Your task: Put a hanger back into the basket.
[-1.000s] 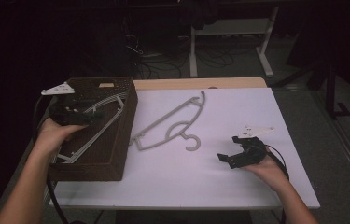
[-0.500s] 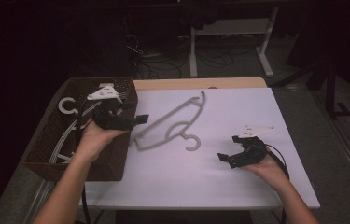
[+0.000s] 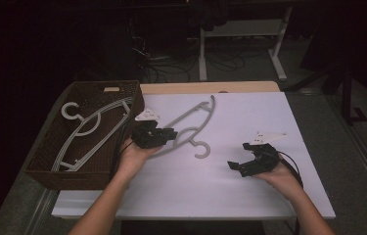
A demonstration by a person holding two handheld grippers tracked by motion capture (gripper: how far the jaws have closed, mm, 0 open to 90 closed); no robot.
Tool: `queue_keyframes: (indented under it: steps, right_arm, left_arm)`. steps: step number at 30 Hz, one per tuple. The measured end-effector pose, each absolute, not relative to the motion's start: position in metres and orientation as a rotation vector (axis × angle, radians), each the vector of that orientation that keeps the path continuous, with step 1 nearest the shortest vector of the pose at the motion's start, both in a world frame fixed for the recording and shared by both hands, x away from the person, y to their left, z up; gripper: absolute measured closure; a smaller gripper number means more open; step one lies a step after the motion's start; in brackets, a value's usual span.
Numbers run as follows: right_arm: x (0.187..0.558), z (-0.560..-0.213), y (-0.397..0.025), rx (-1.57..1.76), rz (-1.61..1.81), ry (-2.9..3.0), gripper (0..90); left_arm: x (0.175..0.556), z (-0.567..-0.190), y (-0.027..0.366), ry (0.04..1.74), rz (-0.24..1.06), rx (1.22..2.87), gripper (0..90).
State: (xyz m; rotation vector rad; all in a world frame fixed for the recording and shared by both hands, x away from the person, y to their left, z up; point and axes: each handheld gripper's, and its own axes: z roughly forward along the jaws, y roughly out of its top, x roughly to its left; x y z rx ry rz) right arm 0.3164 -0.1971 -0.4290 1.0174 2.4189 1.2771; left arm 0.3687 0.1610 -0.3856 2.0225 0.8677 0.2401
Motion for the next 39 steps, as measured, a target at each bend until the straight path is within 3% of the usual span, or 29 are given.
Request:
queue_keyframes:
  steps: [4, 17, 28, 39]
  right_arm:
    - [0.317, -0.429, -0.197, 1.015, 1.275, 2.421, 6.3]
    - [0.316, -0.429, -0.198, 1.009, 1.271, 2.425, 6.4]
    - [0.316, -0.429, -0.198, 1.012, 1.275, 2.421, 6.4]
    - [0.317, -0.428, -0.199, 1.013, 1.277, 2.418, 6.4]
  left_arm:
    - [0.377, -0.407, 0.155, 0.924, 0.264, 2.079, 90.0]
    - [0.393, -0.446, 0.157, 1.048, 0.365, 2.156, 90.0]
    - [0.39, -0.453, 0.149, 1.036, 0.24, 2.199, 90.0]
    - [0.364, -0.452, 0.095, 0.855, 0.068, 2.276, 90.0]
